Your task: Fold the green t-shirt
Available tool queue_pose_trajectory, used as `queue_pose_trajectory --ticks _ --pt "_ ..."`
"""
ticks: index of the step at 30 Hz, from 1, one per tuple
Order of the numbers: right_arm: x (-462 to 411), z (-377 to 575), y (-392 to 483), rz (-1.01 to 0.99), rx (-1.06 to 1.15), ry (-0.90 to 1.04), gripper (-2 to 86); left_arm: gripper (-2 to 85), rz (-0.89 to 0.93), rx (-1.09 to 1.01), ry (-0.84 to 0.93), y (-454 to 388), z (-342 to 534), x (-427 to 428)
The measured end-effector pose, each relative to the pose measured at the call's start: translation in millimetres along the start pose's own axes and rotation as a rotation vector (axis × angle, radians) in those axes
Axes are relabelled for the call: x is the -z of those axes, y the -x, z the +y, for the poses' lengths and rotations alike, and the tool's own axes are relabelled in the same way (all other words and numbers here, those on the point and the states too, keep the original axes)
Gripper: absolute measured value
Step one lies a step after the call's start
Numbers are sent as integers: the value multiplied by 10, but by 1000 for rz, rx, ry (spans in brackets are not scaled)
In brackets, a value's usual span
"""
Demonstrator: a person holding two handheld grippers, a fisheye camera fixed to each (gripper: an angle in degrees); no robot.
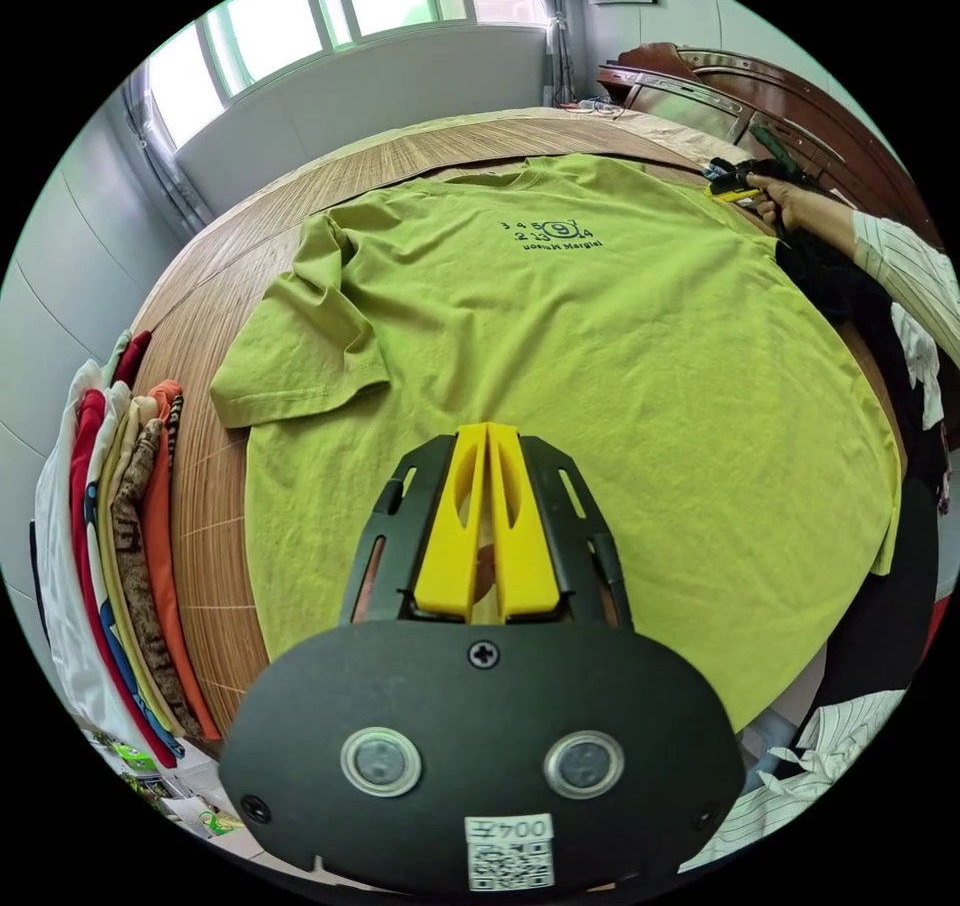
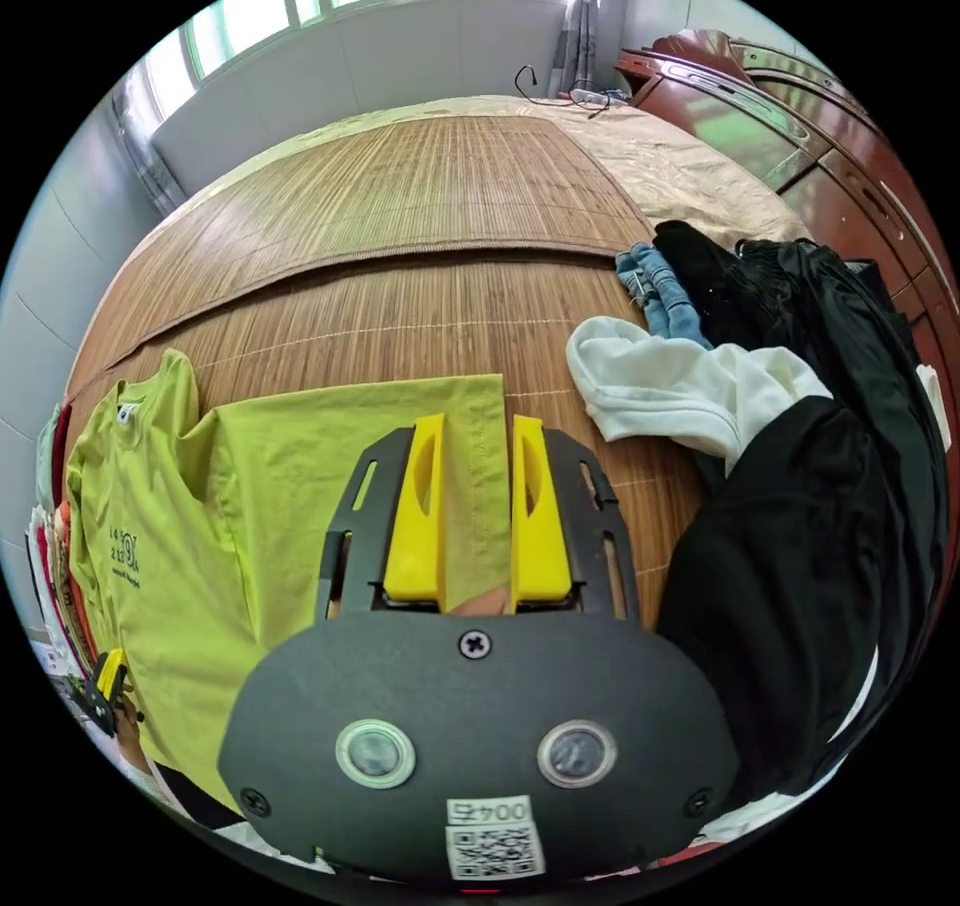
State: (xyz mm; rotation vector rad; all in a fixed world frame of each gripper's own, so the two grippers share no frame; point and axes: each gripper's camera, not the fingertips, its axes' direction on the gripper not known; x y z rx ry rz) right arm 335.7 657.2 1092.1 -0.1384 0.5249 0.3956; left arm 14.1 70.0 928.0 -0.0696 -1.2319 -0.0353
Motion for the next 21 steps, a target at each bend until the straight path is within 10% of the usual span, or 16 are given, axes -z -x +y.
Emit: queue_pose_trajectory --ticks 21 --pt "1306 349 804 239 106 -149 -5 6 20 13 0 234 42 7"
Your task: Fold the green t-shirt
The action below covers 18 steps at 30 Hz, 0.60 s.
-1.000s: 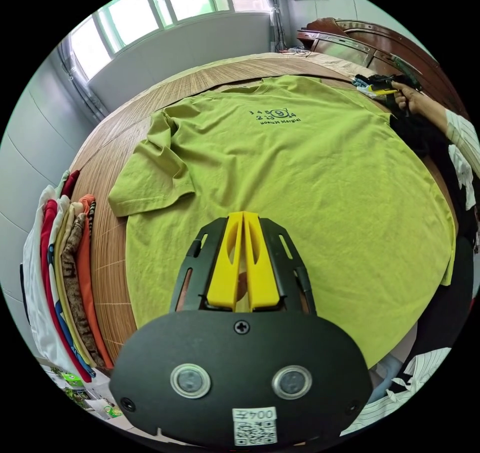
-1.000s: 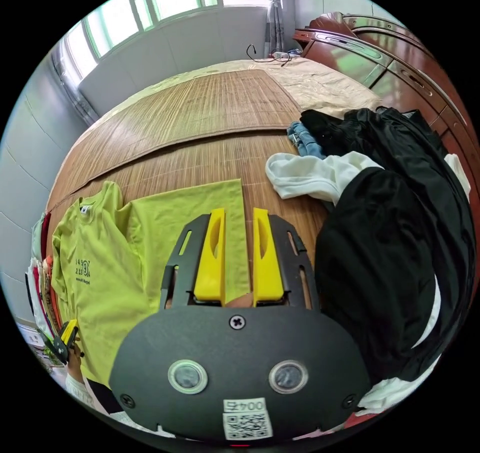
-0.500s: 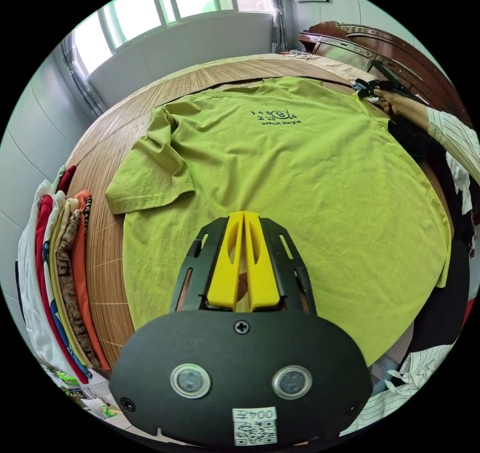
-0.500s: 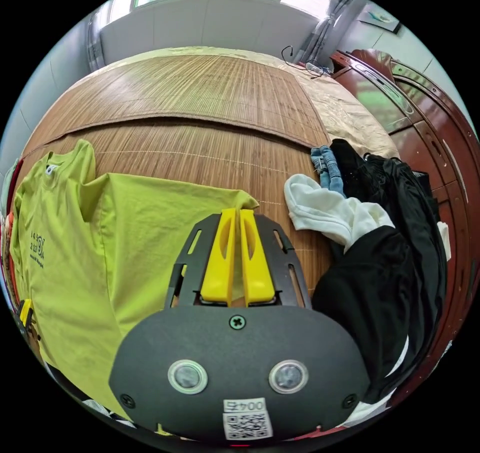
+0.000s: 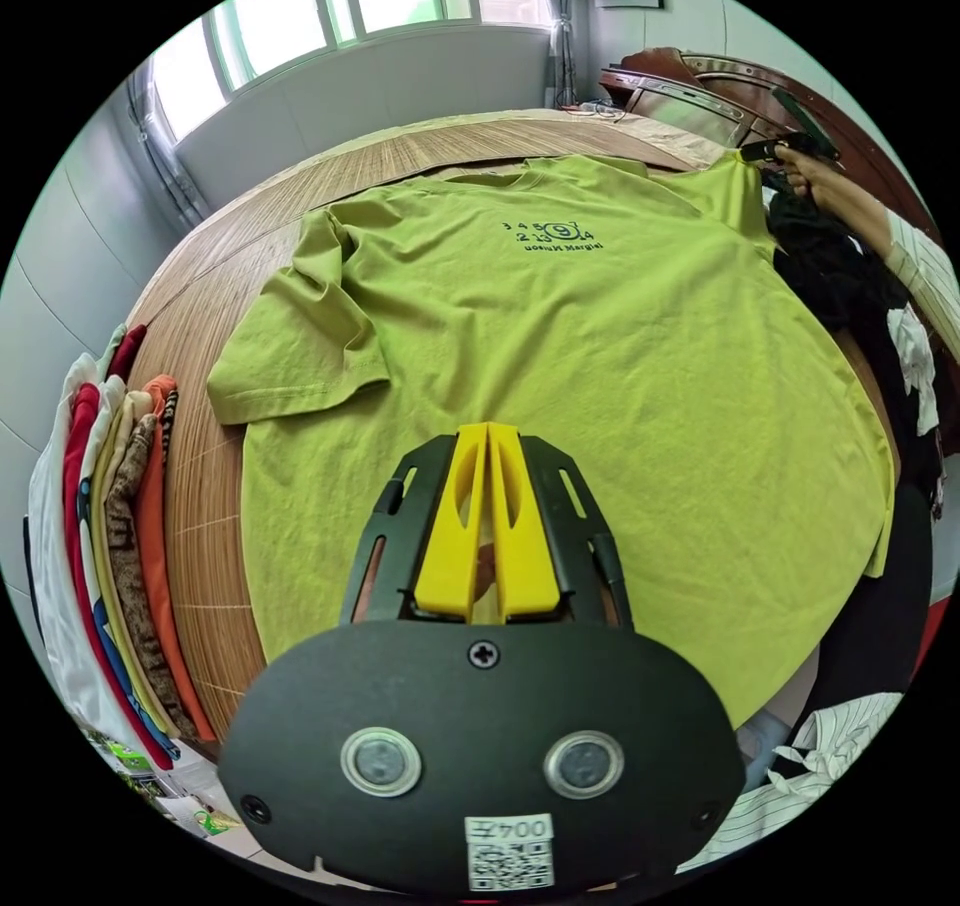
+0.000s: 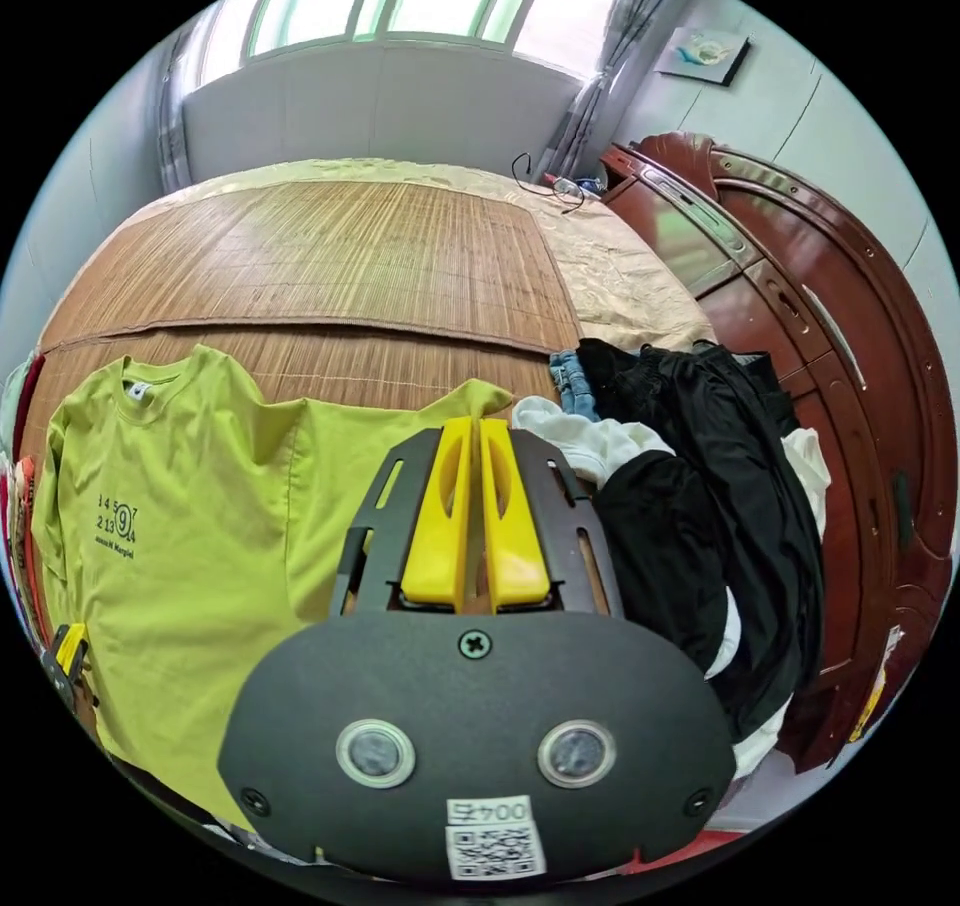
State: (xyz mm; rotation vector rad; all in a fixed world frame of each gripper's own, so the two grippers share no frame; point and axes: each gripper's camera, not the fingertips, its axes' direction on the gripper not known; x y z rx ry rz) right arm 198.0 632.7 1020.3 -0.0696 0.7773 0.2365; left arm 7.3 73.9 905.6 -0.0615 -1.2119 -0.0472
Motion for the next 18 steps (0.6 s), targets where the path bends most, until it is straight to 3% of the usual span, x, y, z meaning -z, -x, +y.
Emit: queue_pose_trajectory --ticks 9,18 --pt "843 112 1288 304 269 -77 -4 5 -21 -11 -1 39 -33 31" --pt "758 513 2976 440 545 -108 15 5 15 7 -3 167 -94 65"
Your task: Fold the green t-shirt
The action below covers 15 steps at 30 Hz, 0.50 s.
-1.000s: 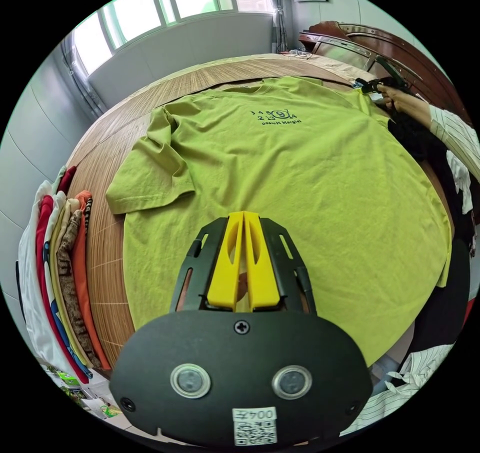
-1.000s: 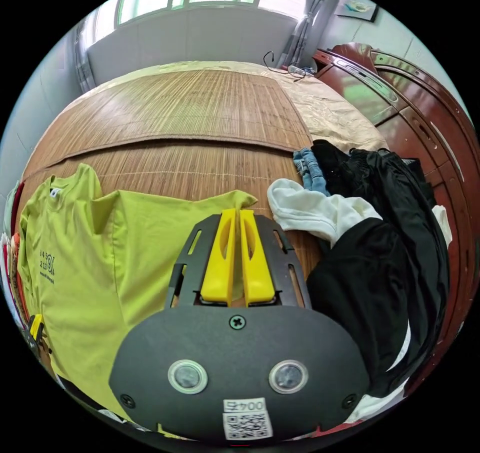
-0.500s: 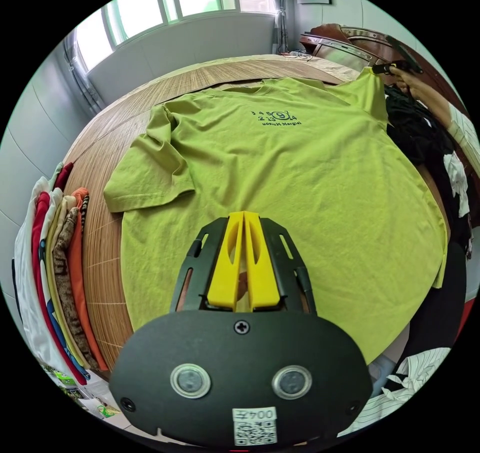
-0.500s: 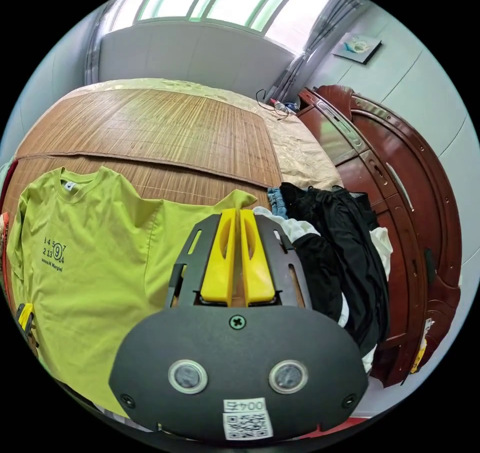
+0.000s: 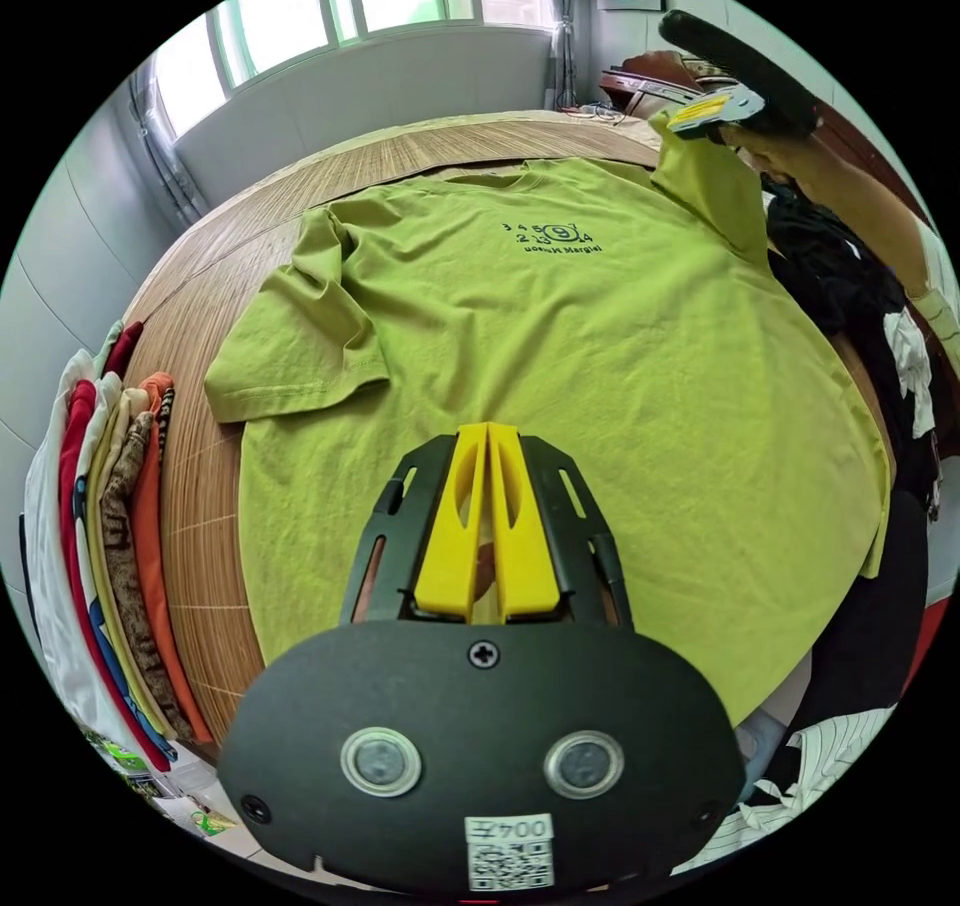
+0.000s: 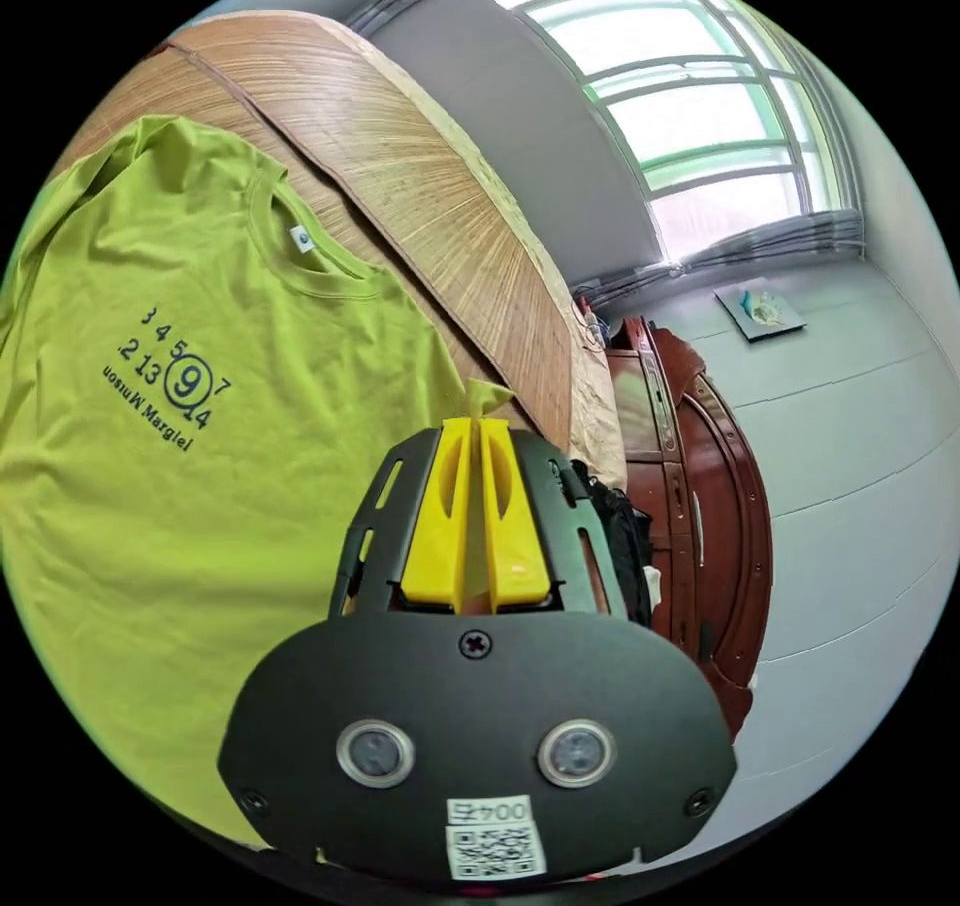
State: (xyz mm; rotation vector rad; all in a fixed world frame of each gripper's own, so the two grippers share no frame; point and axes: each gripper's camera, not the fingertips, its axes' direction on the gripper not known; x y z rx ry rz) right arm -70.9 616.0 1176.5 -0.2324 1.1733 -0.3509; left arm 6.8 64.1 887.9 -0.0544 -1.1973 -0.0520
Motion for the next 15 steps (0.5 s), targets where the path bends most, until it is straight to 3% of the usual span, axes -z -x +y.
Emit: queue_pose_trajectory --ticks 7,15 --pt "-54 -79 688 -121 107 40 110 5 -16 -8 0 17 -75 34" --pt "131 802 -156 -458 -69 -222 106 6 6 5 0 102 -175 67"
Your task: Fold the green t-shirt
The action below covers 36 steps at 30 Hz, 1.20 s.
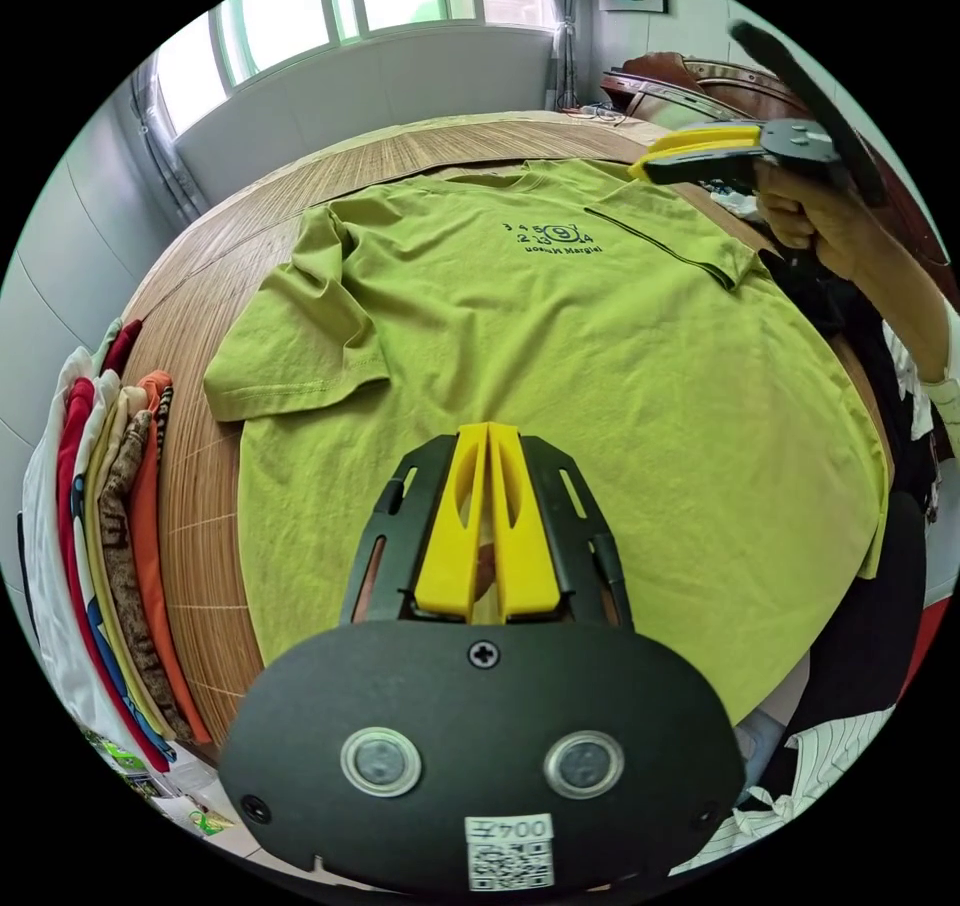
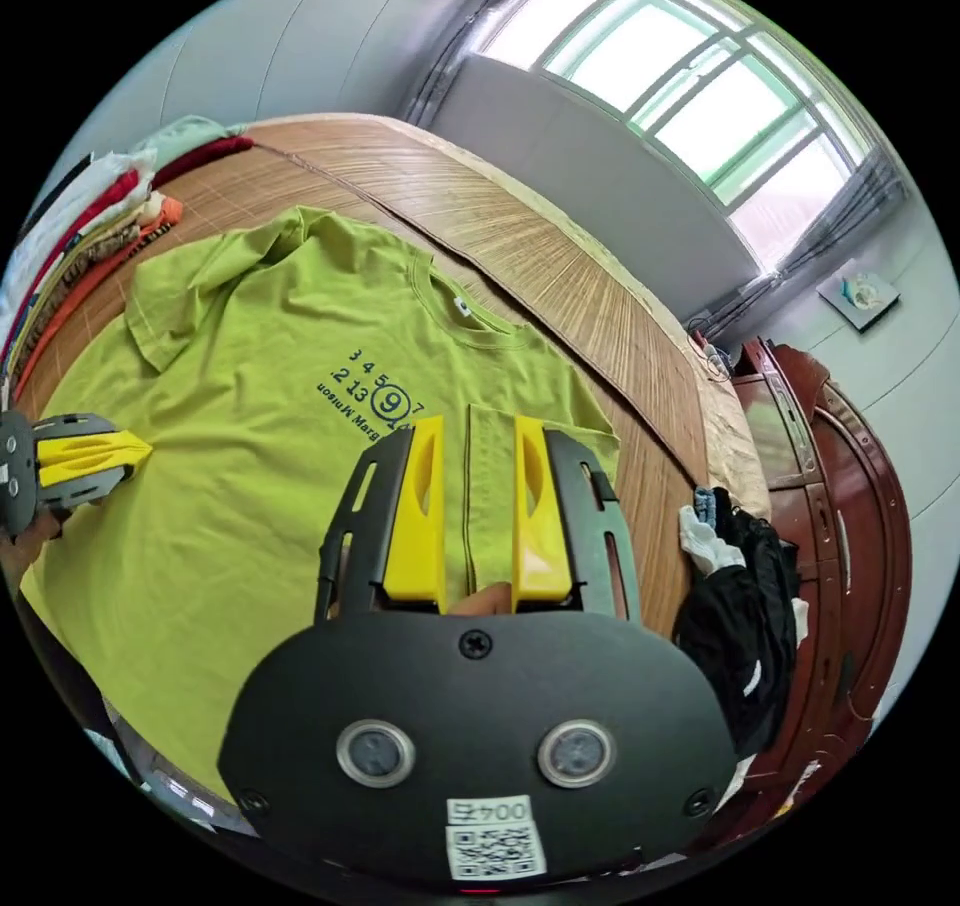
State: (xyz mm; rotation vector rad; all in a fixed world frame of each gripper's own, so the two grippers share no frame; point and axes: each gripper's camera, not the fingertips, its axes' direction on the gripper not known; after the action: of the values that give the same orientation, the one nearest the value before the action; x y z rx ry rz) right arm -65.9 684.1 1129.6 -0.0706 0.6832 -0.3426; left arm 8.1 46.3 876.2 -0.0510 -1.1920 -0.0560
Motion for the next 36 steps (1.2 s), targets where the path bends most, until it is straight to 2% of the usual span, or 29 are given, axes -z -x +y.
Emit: queue_pose_trajectory --ticks 4,7,9,11,13,18,22,24,27,32,36 --pt "-50 891 -723 -84 -194 16 84 6 -5 -2 0 16 -62 19" --pt "-283 1609 -1273 -236 -413 88 83 6 -5 -2 0 35 -111 33" --pt "-399 2082 -1624 -410 -630 52 84 6 4 2 0 62 -141 47" --pt "-469 2331 -1760 -464 -724 17 82 7 72 10 20 169 -207 95" --pt "-543 2466 -1813 -494 -752 4 77 7 102 22 25 255 -282 219" --pt "-695 2461 -1877 -570 -739 -88 62 7 114 12 -181 195 -842 707" --pt "-925 2516 -1934 -580 -772 -19 50 5 204 -58 -225 -269 -1831 625" --pt "-896 2637 -2088 -610 -814 -106 44 5 231 -92 -238 -535 -2263 513" --pt "-922 2680 -2317 -564 -855 -125 38 5 255 -161 -204 -1029 -2918 214" --pt "-1278 2860 -2407 -576 -911 21 12 5 271 -203 -100 -1771 -3755 -448" --pt "-1358 2898 -2486 -616 -907 100 -4 4 265 -189 -28 -2047 -4134 -899"
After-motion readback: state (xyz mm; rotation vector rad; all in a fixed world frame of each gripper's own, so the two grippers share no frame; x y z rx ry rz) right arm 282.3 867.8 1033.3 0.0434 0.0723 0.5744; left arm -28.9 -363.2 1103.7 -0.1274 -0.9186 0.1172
